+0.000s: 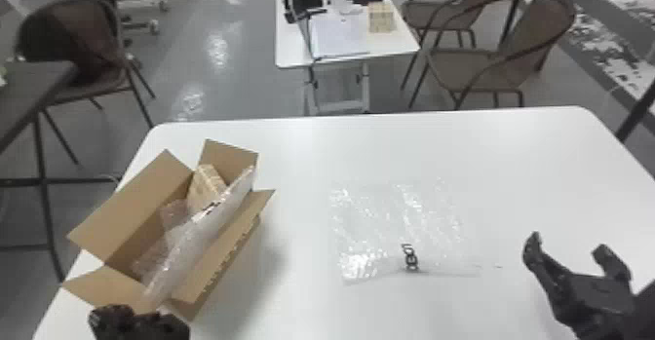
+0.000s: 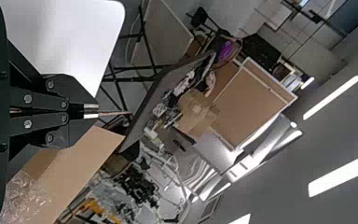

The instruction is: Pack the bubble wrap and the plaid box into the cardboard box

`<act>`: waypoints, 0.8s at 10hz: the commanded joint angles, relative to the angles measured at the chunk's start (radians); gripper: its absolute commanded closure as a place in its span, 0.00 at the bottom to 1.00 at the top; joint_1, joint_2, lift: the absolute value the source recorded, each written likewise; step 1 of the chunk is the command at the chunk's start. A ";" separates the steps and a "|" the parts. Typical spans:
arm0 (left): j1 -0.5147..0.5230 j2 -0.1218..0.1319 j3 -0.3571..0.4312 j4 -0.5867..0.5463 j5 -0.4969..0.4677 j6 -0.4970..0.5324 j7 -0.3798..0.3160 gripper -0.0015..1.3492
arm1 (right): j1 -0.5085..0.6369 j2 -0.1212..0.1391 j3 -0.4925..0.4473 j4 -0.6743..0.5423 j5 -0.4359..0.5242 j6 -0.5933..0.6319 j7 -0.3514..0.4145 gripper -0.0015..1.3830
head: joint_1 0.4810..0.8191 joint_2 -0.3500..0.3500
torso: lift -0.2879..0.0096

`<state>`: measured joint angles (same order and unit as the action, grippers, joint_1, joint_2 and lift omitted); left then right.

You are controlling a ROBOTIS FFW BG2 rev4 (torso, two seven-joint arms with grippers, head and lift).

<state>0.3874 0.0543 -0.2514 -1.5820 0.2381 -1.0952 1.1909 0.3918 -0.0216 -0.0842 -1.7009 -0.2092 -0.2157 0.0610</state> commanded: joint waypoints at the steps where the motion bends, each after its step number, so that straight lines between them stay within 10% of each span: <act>1: 0.001 -0.014 0.044 0.030 -0.062 -0.043 0.061 0.91 | -0.007 -0.011 0.009 -0.002 -0.001 0.013 0.002 0.18 | 0.63 0.69 | 0.62; 3: -0.024 -0.014 0.031 0.068 -0.082 -0.087 0.115 0.91 | -0.011 -0.024 0.026 0.000 -0.006 0.024 0.002 0.18 | 0.63 0.74 | 0.62; 6: -0.041 -0.004 0.023 0.077 -0.115 -0.104 0.115 0.00 | -0.011 -0.032 0.031 0.001 -0.012 0.024 0.002 0.18 | 0.63 0.73 | 0.62; 8: -0.022 0.001 0.081 0.048 -0.243 -0.061 0.115 0.00 | -0.005 -0.032 0.035 -0.003 -0.015 0.024 0.002 0.18 | 0.63 0.74 | 0.62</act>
<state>0.3577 0.0546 -0.1918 -1.5202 0.0441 -1.1780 1.3042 0.3853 -0.0539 -0.0495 -1.7019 -0.2226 -0.1917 0.0629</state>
